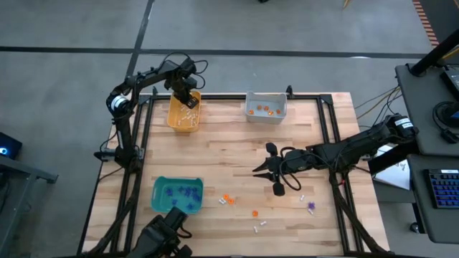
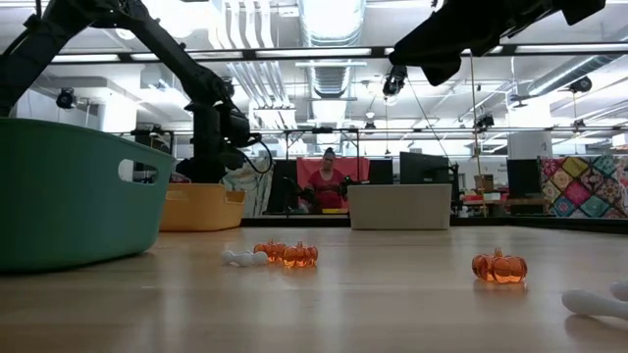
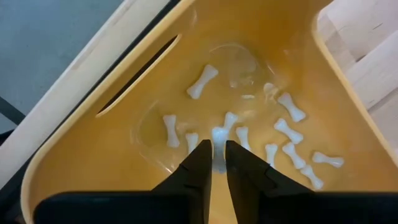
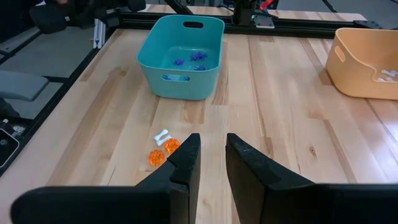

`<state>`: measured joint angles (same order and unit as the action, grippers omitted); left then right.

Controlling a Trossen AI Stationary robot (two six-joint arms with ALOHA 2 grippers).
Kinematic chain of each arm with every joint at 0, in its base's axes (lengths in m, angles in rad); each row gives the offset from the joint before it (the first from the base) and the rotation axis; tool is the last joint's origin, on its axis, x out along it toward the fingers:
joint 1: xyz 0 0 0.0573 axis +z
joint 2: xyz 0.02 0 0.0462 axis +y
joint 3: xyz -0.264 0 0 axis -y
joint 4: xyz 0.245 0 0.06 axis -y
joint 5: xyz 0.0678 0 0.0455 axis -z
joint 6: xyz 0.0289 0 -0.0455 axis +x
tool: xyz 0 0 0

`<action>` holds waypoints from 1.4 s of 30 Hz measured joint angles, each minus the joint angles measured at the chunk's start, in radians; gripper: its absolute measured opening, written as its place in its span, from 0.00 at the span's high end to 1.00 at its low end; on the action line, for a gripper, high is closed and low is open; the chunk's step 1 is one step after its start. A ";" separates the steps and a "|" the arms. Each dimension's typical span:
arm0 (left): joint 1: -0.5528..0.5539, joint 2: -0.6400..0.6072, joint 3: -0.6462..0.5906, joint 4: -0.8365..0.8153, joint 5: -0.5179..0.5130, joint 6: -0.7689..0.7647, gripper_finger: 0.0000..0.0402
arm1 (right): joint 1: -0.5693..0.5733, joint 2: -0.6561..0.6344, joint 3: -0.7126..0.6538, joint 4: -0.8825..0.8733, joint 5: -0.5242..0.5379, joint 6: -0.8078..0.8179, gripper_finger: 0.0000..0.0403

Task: Sort Halloween decoration
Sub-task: Put the white bone toy into the orange bin, then put the blue spider toy into the green bin

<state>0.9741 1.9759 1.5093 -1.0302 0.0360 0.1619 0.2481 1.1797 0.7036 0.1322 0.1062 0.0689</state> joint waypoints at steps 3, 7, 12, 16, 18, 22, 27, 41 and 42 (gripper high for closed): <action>0.000 0.000 0.000 0.000 0.000 0.000 0.90 | 0.000 0.000 0.000 0.000 0.000 0.000 0.83; 0.000 -0.001 0.000 -0.004 0.000 0.000 0.88 | 0.000 0.000 0.000 0.000 0.000 0.001 0.83; -0.008 -0.028 0.000 -0.012 0.006 0.000 0.88 | 0.000 0.000 0.000 0.000 0.000 0.011 0.83; -0.030 -0.081 0.000 -0.012 0.044 0.001 0.88 | -0.002 0.000 0.003 -0.002 0.000 0.037 0.83; -0.048 -0.118 0.000 -0.002 0.069 0.000 0.88 | -0.005 0.000 0.010 0.000 0.000 0.038 0.83; -0.108 -0.188 0.000 0.046 0.121 -0.014 0.88 | -0.018 0.000 0.028 0.000 0.001 0.077 0.83; -0.230 -0.280 0.000 0.120 0.137 -0.022 0.88 | -0.049 0.000 0.049 -0.007 0.001 0.166 0.83; -0.612 -0.466 -0.117 0.401 0.105 -0.048 0.88 | -0.103 0.016 0.142 -0.414 -0.014 0.467 0.83; -0.631 -0.480 -0.145 0.438 0.105 -0.060 0.88 | -0.103 0.020 0.148 -0.442 -0.027 0.489 0.83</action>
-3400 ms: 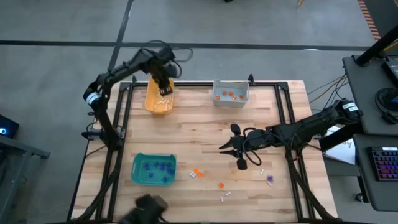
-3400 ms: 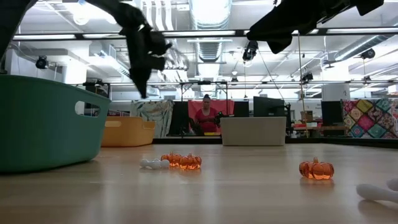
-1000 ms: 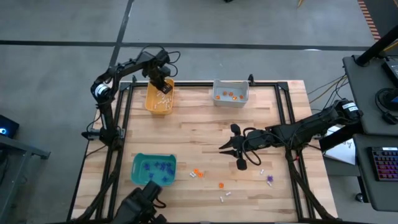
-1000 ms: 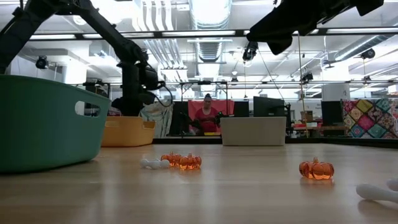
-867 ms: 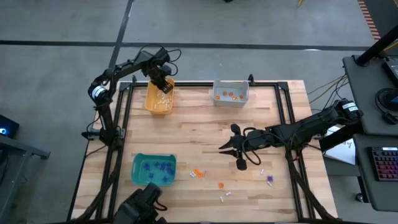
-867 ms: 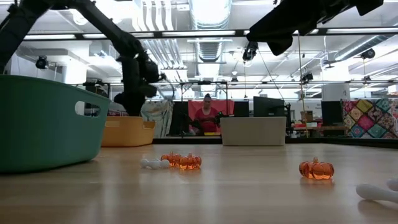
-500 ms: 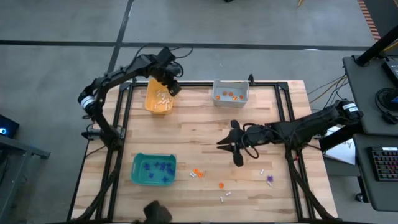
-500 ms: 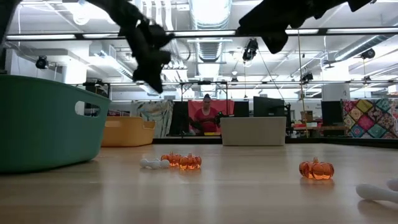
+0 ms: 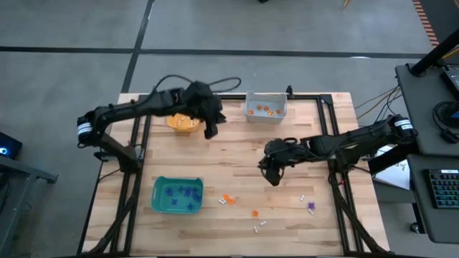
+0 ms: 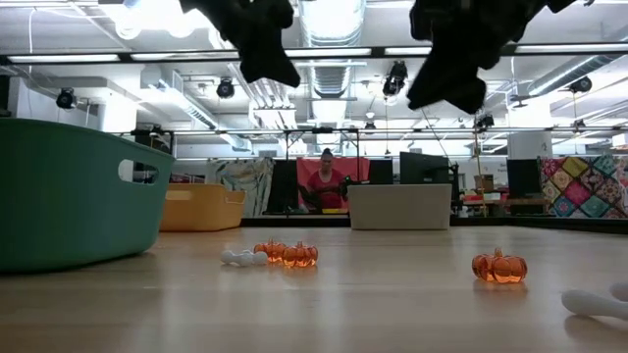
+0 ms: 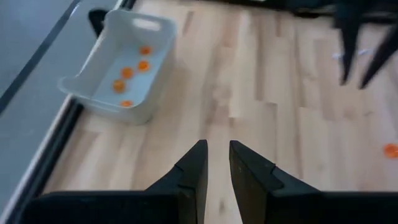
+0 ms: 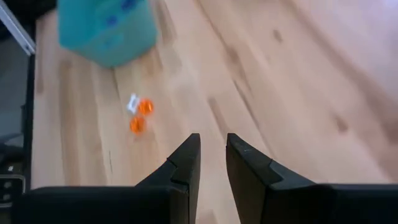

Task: Sort Halloween decoration
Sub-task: Put the blue spider toy into the green bin

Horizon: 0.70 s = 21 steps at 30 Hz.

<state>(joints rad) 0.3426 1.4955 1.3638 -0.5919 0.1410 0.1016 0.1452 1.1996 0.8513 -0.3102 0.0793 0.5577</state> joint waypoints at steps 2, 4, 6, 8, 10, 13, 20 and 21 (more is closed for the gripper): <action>-0.032 -0.031 -0.062 0.061 -0.002 -0.038 0.88 | 0.000 0.012 0.011 -0.052 -0.032 0.045 0.83; -0.065 -0.066 -0.125 0.122 -0.002 -0.077 0.88 | 0.001 0.023 0.016 -0.100 -0.065 0.082 0.83; -0.093 -0.107 -0.188 0.186 -0.003 -0.109 0.88 | 0.004 0.036 0.022 -0.146 -0.105 0.113 0.83; -0.120 -0.148 -0.252 0.250 -0.002 -0.135 0.88 | 0.010 0.052 0.028 -0.198 -0.139 0.154 0.83; -0.139 -0.195 -0.308 0.297 -0.002 -0.153 0.88 | 0.023 0.068 0.030 -0.245 -0.188 0.186 0.83; -0.153 -0.263 -0.369 0.343 -0.003 -0.182 0.88 | 0.047 0.086 0.030 -0.325 -0.293 0.250 0.83; -0.159 -0.379 -0.480 0.439 -0.003 -0.220 0.88 | 0.115 0.086 0.030 -0.589 -0.396 0.469 0.83; -0.159 -0.389 -0.492 0.449 -0.003 -0.220 0.88 | 0.128 0.084 0.029 -0.631 -0.397 0.510 0.83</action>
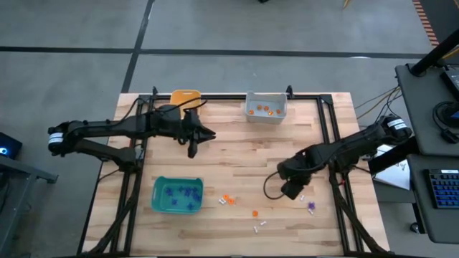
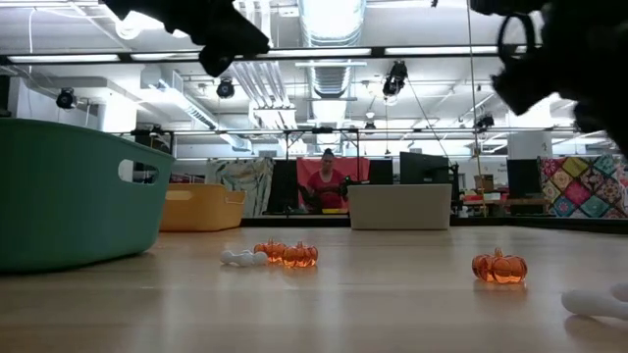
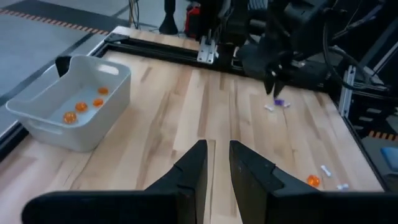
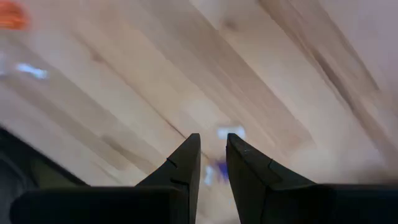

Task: Sort Halloween decoration
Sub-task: Put the blue spider toy into the green bin

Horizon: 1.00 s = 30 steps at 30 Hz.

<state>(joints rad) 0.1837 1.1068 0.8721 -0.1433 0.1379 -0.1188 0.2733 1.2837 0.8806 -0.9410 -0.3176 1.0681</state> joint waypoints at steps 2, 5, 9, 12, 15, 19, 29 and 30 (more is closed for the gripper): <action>0.000 -0.014 -0.017 0.014 0.000 0.000 0.88 | 0.027 -0.001 0.000 -0.053 0.000 0.071 0.83; 0.000 -0.023 -0.022 0.026 0.000 0.000 0.88 | 0.084 0.003 -0.002 -0.118 0.000 0.170 0.83; 0.000 -0.023 -0.017 0.031 0.000 0.001 0.88 | 0.174 0.004 -0.002 -0.128 -0.001 0.246 0.83; 0.000 -0.023 -0.015 0.045 0.000 0.005 0.88 | 0.233 0.004 -0.003 -0.123 -0.003 0.302 0.83; 0.000 -0.021 -0.015 0.046 0.000 0.005 0.88 | 0.274 0.004 -0.003 -0.105 -0.003 0.361 0.83; 0.000 -0.010 -0.015 0.048 0.000 0.005 0.88 | 0.304 0.004 -0.013 -0.054 0.005 0.408 0.80; 0.000 0.005 -0.015 0.067 0.000 0.004 0.88 | 0.309 0.118 -0.032 -0.012 0.012 0.409 0.66; 0.000 0.005 -0.015 0.068 0.000 0.004 0.88 | 0.309 0.133 -0.032 -0.014 0.012 0.401 0.66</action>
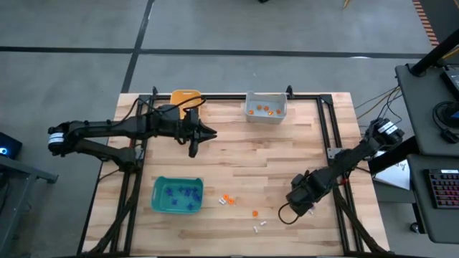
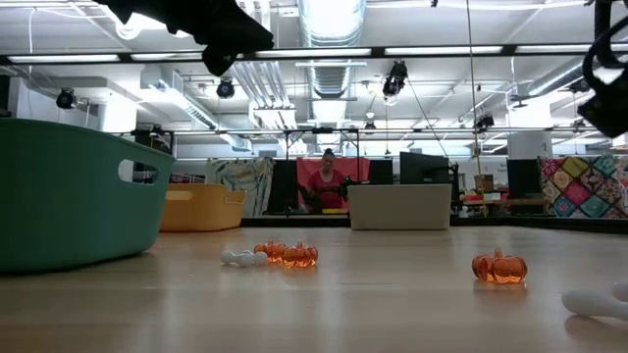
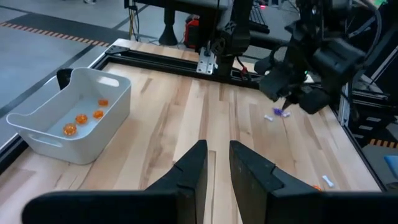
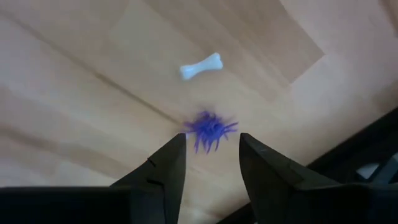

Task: Sort Halloween decoration
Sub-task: Put the blue spider toy into the green bin

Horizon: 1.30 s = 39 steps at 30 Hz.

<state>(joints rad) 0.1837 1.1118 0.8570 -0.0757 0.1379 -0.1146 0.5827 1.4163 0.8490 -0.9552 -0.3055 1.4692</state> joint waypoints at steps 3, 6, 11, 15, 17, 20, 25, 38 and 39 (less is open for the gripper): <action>0.000 0.000 0.000 0.014 0.000 0.000 0.88 | 0.000 0.041 0.000 0.001 0.009 -0.024 0.65; 0.000 0.000 0.000 0.014 0.000 0.000 0.88 | 0.000 0.074 0.000 0.004 0.009 -0.034 0.66; 0.000 0.000 0.000 0.015 0.000 0.000 0.88 | 0.000 0.093 0.000 0.004 -0.004 -0.040 0.69; 0.000 0.000 0.000 0.016 0.000 0.000 0.88 | 0.000 0.097 -0.001 0.007 -0.009 -0.029 0.73; 0.000 0.000 0.000 0.016 0.000 0.000 0.88 | 0.000 0.100 -0.001 0.011 -0.009 -0.029 0.75; 0.000 0.000 0.000 0.016 0.000 0.001 0.88 | 0.000 0.110 -0.001 0.019 -0.009 -0.029 0.77; 0.000 0.000 0.000 0.016 0.000 0.001 0.88 | 0.000 0.134 -0.001 0.029 -0.011 -0.040 0.80; 0.000 -0.001 0.000 0.028 0.000 0.009 0.88 | 0.000 0.145 -0.001 0.018 -0.012 -0.076 0.97; 0.000 -0.001 0.000 0.030 0.000 0.009 0.88 | 0.000 0.145 -0.001 0.014 -0.012 -0.080 0.98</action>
<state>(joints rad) 0.1837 1.1110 0.8570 -0.0458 0.1379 -0.1057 0.5823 1.5614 0.8478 -0.9411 -0.3179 1.3888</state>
